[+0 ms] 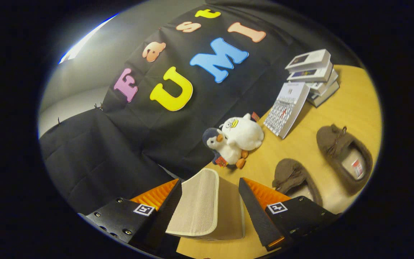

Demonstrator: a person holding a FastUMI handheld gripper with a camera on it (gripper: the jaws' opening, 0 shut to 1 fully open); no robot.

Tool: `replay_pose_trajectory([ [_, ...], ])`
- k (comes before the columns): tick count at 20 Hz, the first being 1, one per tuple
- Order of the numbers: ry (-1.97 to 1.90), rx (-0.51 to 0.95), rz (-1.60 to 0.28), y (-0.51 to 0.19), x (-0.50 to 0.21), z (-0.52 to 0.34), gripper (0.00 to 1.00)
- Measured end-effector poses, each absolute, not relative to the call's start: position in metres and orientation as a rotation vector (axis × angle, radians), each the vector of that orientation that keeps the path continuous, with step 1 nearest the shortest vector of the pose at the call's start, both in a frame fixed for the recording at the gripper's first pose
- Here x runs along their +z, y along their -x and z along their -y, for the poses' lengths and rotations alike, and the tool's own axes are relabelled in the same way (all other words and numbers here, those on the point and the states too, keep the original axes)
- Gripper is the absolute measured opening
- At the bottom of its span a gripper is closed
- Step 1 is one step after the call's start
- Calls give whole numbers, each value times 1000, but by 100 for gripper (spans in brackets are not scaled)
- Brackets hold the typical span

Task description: Open the storage box then place both shoes into the box .Put the left shoe in first, then the right shoe, with the right side of both shoes facing outward in a uniform manner.

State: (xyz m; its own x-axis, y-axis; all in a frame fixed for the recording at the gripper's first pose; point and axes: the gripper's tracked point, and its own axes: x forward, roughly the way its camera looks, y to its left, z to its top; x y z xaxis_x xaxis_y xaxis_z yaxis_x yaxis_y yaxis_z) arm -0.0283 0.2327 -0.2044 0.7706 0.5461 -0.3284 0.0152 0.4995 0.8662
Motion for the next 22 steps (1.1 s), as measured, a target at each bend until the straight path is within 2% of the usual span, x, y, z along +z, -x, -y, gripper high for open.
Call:
replay_pose_trajectory([
  [8,-1306,402,-857,50,-243,-295,97],
  [14,-1491,415,-958,57,-253,-317,97],
  [17,-1529,425,-984,58,-256,-329,93],
  [18,-1544,435,-986,57,-253,-328,72],
  [19,-1545,444,-996,60,-254,-329,68],
  [21,-1554,441,-986,62,-250,-325,68],
  [22,-1549,464,-991,59,-250,-322,44],
])
